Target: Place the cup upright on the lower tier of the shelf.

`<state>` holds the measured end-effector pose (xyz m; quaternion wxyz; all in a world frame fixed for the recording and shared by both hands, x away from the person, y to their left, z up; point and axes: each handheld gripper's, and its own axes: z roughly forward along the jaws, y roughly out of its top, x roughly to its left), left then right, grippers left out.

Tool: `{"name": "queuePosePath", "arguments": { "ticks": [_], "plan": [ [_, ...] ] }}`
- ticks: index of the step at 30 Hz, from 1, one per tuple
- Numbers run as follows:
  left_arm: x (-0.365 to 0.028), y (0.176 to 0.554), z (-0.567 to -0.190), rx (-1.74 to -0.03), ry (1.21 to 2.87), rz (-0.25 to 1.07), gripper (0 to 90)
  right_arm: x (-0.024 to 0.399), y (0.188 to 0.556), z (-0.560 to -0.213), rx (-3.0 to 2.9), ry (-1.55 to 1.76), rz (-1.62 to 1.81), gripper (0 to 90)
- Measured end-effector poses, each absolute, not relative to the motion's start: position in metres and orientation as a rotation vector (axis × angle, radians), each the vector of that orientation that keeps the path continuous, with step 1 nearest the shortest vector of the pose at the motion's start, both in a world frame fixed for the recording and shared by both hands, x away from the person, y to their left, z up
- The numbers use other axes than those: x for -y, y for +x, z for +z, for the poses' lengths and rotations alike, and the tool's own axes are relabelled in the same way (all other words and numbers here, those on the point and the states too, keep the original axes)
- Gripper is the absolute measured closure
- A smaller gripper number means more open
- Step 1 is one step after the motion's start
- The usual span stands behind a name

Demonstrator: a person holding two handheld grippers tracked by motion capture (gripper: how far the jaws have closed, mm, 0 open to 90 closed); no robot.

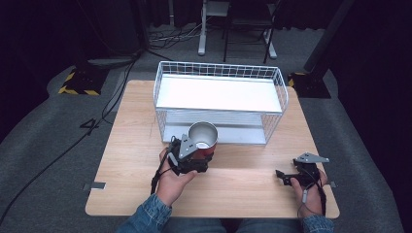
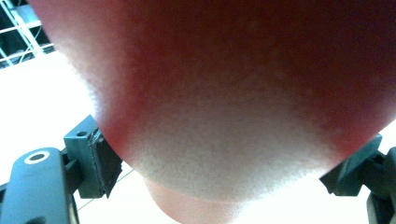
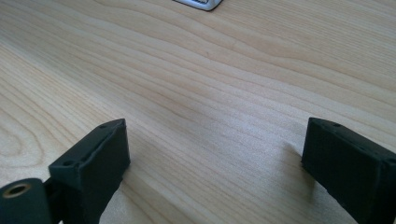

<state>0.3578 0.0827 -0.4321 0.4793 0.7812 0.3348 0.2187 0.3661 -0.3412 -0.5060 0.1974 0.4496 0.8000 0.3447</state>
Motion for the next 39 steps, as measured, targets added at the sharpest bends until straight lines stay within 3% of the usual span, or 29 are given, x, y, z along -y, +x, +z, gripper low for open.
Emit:
{"name": "queuePosePath", "arguments": {
  "ticks": [20,39],
  "plan": [
    [-0.067,0.397,-0.450,-0.880,1.860,0.494,16.4,0.341,0.366,-0.506,-2.234,1.265,0.962,8.0],
    [-0.047,0.434,-0.460,-0.933,1.878,0.548,16.3,0.341,0.366,-0.506,-2.234,1.265,0.963,7.9]
  ]
}}
